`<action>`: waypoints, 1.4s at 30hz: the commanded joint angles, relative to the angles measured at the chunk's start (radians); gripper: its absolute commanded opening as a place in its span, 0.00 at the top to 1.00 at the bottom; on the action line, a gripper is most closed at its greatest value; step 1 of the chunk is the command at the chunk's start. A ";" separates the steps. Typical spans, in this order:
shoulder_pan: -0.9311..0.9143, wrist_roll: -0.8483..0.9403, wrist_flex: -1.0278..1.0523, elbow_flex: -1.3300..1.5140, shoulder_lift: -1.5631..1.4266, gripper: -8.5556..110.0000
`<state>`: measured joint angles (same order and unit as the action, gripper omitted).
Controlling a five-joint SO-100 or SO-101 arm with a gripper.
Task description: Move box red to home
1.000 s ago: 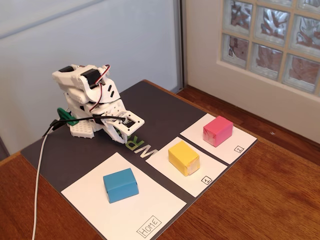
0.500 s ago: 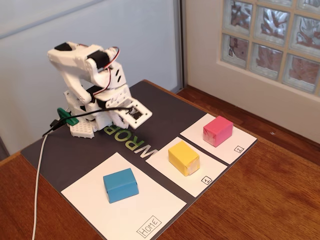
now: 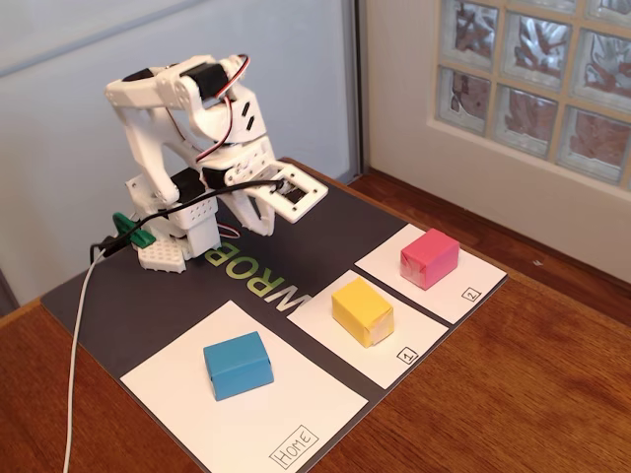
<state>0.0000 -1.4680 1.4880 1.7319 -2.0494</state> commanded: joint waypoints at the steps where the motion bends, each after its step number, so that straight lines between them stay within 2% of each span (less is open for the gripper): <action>1: 0.002 0.084 0.063 -0.241 0.124 0.93; 8: 0.012 0.313 0.244 -0.675 0.443 0.93; 14: 0.023 0.402 0.264 -0.882 0.607 0.93; 29: 0.057 0.701 0.278 -1.187 0.848 0.93; 42: 0.153 0.996 0.272 -1.224 0.930 0.93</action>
<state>0.1212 -0.5231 1.7380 0.5645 -1.1152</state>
